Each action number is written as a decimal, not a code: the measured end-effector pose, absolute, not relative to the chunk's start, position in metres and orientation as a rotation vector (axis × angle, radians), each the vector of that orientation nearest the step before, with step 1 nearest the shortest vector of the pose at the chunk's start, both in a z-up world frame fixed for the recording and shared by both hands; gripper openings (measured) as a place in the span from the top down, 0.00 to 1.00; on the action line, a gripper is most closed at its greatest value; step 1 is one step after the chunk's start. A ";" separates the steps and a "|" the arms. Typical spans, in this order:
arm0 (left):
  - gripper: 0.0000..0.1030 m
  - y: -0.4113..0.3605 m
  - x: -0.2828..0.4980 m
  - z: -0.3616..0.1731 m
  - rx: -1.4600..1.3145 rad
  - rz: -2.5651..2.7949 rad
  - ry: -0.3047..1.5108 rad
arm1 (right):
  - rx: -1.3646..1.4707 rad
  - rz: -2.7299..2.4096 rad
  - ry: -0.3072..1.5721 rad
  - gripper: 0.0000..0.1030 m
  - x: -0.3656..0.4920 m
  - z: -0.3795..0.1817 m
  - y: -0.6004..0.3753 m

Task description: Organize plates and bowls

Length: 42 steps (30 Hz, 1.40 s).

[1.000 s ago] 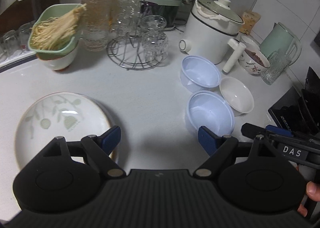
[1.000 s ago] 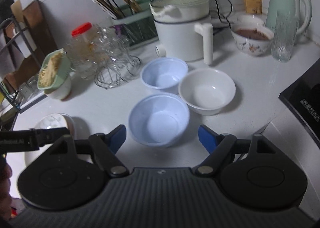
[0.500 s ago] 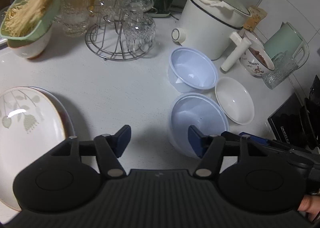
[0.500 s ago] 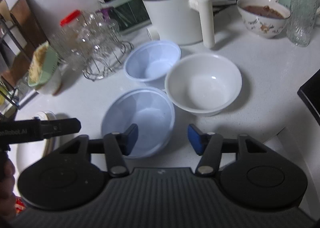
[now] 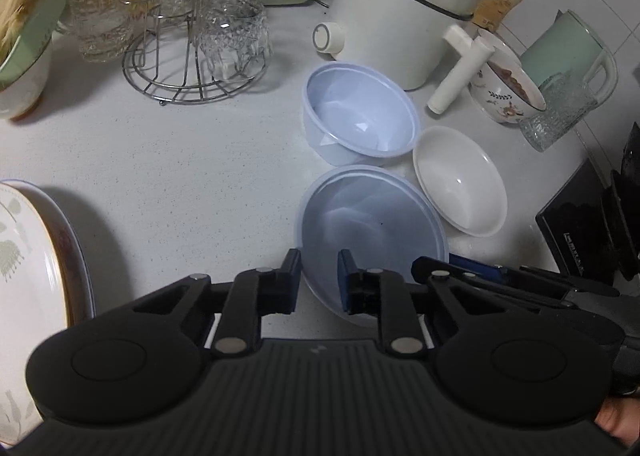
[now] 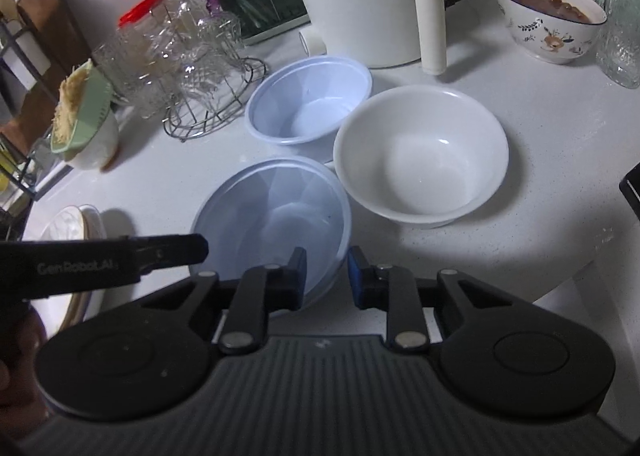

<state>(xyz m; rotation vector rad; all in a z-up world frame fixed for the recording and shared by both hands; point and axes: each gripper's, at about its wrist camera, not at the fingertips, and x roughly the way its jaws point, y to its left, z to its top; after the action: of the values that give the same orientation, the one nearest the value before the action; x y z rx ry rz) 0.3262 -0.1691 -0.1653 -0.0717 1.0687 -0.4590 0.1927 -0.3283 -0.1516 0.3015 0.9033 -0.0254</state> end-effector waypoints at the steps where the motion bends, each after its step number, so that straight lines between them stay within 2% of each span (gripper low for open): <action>1: 0.78 -0.170 0.326 -0.165 -0.070 -0.467 1.069 | 0.295 -0.027 0.906 0.75 0.193 -0.151 -0.328; 8: 0.78 -0.164 0.315 -0.155 -0.115 -0.543 1.070 | 0.332 0.045 0.917 0.79 0.193 -0.147 -0.320; 9: 0.81 -0.164 0.311 -0.153 -0.098 -0.541 1.062 | 0.308 0.062 0.912 0.82 0.193 -0.145 -0.313; 20: 0.80 -0.109 0.317 -0.150 -0.207 -0.369 1.048 | 0.314 0.007 0.906 0.82 0.209 -0.144 -0.308; 21: 0.79 -0.106 0.321 -0.152 -0.214 -0.357 1.050 | 0.316 0.006 0.906 0.82 0.211 -0.145 -0.308; 24: 0.60 -0.100 0.330 -0.158 -0.246 -0.350 1.055 | 0.314 0.002 0.890 0.82 0.216 -0.146 -0.306; 25: 0.60 -0.101 0.332 -0.160 -0.243 -0.350 1.059 | 0.309 0.000 0.883 0.82 0.217 -0.145 -0.306; 31: 0.62 -0.109 0.343 -0.178 -0.244 -0.348 1.100 | 0.302 0.007 0.887 0.86 0.223 -0.151 -0.302; 33: 0.72 -0.112 0.345 -0.183 -0.244 -0.352 1.113 | 0.311 0.014 0.892 0.89 0.224 -0.153 -0.302; 34: 0.73 -0.113 0.345 -0.183 -0.244 -0.366 1.115 | 0.317 0.019 0.893 0.89 0.223 -0.153 -0.302; 42: 0.73 -0.105 0.336 -0.170 -0.238 -0.371 1.092 | 0.355 0.036 0.894 0.89 0.221 -0.148 -0.300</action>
<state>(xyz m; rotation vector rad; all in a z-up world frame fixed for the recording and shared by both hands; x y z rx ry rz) 0.3355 -0.1052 -0.1699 -0.2384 1.0916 -0.3709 0.2209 -0.2995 -0.1482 0.3547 0.8941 0.0361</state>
